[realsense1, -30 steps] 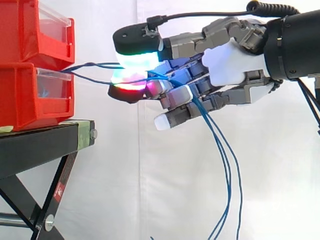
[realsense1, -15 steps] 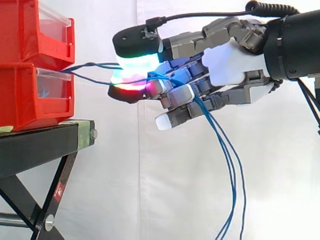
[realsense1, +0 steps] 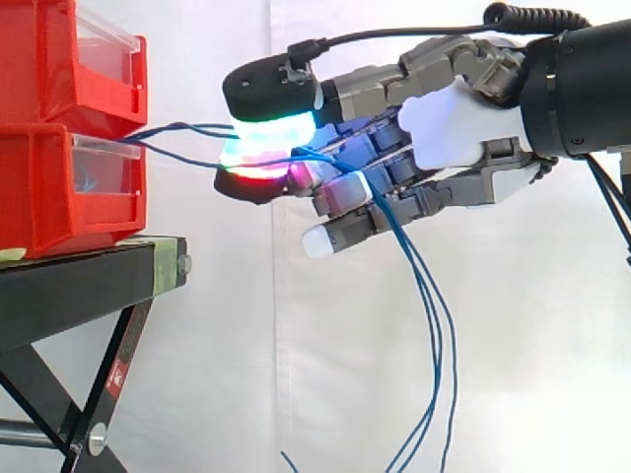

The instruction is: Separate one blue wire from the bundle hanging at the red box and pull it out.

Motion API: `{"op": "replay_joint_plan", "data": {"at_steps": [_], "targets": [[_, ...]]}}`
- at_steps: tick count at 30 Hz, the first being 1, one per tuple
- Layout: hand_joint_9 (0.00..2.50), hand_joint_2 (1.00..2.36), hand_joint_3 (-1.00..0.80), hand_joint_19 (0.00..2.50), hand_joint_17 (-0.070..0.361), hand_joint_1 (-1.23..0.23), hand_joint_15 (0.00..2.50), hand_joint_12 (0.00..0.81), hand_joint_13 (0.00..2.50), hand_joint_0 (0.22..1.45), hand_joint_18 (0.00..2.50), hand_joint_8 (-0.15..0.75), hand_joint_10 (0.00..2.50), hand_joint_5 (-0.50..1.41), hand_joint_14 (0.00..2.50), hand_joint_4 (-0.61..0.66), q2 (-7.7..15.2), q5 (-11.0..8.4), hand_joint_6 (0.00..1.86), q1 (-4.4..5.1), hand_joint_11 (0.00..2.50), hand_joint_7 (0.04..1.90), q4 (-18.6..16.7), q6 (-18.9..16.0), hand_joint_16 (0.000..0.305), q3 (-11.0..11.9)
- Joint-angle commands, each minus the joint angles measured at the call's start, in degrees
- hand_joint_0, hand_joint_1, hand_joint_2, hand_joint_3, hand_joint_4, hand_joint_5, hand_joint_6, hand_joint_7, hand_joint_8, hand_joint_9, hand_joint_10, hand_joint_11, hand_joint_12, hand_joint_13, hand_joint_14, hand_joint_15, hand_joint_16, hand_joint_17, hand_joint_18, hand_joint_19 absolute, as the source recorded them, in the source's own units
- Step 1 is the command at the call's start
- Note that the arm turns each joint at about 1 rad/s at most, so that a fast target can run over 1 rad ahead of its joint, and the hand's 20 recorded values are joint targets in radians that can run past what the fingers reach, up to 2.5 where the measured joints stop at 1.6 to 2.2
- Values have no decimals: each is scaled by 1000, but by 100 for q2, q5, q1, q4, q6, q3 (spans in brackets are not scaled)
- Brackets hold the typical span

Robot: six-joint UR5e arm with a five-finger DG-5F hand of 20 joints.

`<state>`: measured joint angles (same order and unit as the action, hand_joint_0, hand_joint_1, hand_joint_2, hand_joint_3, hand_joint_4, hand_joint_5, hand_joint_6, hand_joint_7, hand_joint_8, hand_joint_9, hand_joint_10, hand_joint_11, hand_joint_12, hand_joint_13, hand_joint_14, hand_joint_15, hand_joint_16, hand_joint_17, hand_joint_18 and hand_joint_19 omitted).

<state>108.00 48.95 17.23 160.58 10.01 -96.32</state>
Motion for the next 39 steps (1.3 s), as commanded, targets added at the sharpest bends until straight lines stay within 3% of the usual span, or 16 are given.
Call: {"op": "replay_joint_plan", "data": {"at_steps": [1,17,22,26,31,39], "targets": [[0,1025,-165,808,85,-983,1289,334,174,739,370,315,782,-292,1351,230,2,0,857,0,1557,1144,0,1,38,-1],[0,1025,-199,809,84,-993,1276,328,168,729,368,318,874,-295,1368,220,-7,0,851,0,1534,1126,-9,1,37,-1],[28,1006,-422,834,84,-941,1279,336,193,632,380,337,894,-290,1405,243,2,0,843,0,1539,1113,0,1,37,-1],[43,1000,-500,850,86,-914,1283,341,194,596,380,342,903,-290,1428,259,2,0,838,0,1543,1117,-9,1,38,-1],[83,1000,-499,872,90,-856,1245,348,229,568,417,356,1037,-285,1477,277,2,0,839,0,1462,1095,0,1,40,-1],[154,1013,-346,903,86,-761,1221,342,317,615,474,349,1152,-270,1473,277,2,0,853,0,1373,1052,0,1,38,-1]]}}
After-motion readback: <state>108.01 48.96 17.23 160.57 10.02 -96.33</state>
